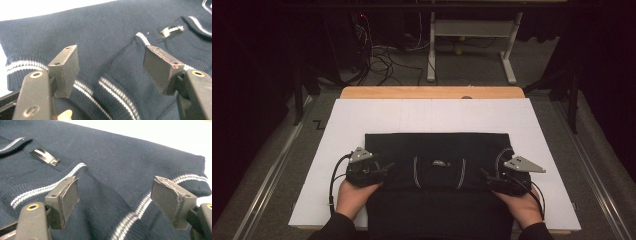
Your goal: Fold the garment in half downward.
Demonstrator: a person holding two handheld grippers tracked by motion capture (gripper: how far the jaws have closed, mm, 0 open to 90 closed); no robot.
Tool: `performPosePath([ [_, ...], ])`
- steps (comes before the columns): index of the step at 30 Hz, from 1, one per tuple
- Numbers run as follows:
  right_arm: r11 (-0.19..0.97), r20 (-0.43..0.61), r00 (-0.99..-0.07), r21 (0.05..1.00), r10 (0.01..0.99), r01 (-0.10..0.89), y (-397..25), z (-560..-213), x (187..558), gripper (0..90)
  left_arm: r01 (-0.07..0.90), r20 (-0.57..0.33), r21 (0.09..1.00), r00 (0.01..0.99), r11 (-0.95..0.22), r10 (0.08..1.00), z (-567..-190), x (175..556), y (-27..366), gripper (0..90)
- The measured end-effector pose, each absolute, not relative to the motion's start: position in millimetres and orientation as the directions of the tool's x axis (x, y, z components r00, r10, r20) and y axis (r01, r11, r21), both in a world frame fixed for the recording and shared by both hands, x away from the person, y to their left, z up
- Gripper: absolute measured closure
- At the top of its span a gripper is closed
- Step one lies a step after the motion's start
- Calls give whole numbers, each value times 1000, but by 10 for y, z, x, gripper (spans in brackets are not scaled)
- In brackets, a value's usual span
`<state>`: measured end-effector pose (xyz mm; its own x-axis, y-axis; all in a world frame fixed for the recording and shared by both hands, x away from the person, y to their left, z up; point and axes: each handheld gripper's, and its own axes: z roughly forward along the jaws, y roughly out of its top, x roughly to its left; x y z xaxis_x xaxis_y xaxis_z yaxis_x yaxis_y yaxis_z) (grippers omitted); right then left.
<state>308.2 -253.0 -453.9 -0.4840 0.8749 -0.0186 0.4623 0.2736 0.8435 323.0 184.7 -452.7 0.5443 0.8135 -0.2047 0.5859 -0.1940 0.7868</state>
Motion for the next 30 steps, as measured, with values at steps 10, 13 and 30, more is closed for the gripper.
performPosePath([
  [10, 277, -13, -494, 841, 869, 465, -2396, -4473, 3292, 151, 567, -192, 791, 589, -232, 785, -4453, 3367, 1633, 244],
  [13, 284, -16, -506, 843, 863, 458, -2373, -4449, 3342, 125, 557, -192, 796, 603, -236, 775, -4405, 3389, 1512, 244],
  [30, 405, -17, -589, 742, 808, 534, -2226, -4590, 3461, 309, 671, -121, 611, 603, -420, 788, -4593, 3672, 1130, 255],
])
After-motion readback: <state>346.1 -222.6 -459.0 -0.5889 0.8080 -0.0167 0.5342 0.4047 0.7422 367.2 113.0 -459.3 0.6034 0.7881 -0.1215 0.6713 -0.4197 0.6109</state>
